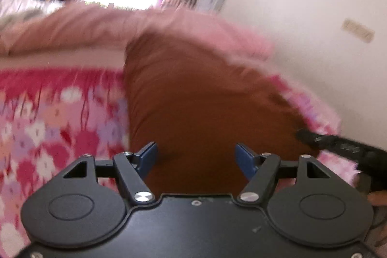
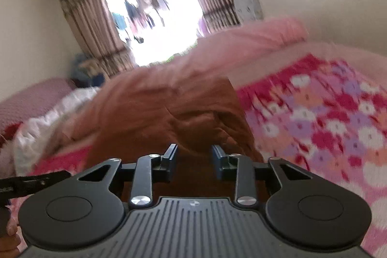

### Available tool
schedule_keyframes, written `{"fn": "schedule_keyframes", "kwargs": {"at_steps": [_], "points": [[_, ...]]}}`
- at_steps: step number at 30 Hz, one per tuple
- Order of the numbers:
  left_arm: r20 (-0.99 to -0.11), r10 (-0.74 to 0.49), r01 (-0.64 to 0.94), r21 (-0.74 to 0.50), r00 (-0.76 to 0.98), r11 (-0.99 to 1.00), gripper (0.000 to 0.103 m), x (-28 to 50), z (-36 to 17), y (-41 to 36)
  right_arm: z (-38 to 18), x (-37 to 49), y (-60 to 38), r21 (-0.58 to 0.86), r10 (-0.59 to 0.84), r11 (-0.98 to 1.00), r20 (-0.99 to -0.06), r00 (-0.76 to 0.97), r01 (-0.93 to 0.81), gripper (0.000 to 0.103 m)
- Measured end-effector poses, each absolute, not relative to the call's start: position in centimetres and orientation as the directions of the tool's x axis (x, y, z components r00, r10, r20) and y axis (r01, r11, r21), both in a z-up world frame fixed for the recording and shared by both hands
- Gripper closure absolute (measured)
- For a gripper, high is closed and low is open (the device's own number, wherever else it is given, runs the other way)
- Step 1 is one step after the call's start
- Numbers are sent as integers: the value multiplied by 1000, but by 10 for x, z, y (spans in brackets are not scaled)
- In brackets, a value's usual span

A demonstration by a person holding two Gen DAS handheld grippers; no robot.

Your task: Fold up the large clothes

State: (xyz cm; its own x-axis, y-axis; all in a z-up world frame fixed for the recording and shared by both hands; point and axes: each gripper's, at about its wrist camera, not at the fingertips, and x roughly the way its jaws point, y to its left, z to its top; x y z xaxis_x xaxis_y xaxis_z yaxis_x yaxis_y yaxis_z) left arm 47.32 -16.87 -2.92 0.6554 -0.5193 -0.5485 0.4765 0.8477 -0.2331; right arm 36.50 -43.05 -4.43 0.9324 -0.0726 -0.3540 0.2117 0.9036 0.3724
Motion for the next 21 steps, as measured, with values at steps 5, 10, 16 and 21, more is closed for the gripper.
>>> {"fn": "schedule_keyframes", "kwargs": {"at_steps": [5,10,16,21], "points": [[-589,-519,442,-285,619,851,24,492,-62,-161,-74,368,-437,402,-46,890,-389,920,215,80],[-539,-548,456,-307,640,835,26,502,-26,-145,-51,360,-433,368,-10,916,-379,926,160,68],[-441,-584,444,-384,682,809,27,558,15,-148,1,394,-468,391,-38,908,-275,961,148,42],[-460,-600,501,-330,655,800,27,596,17,-194,8,454,-474,419,69,905,-313,947,73,54]]}}
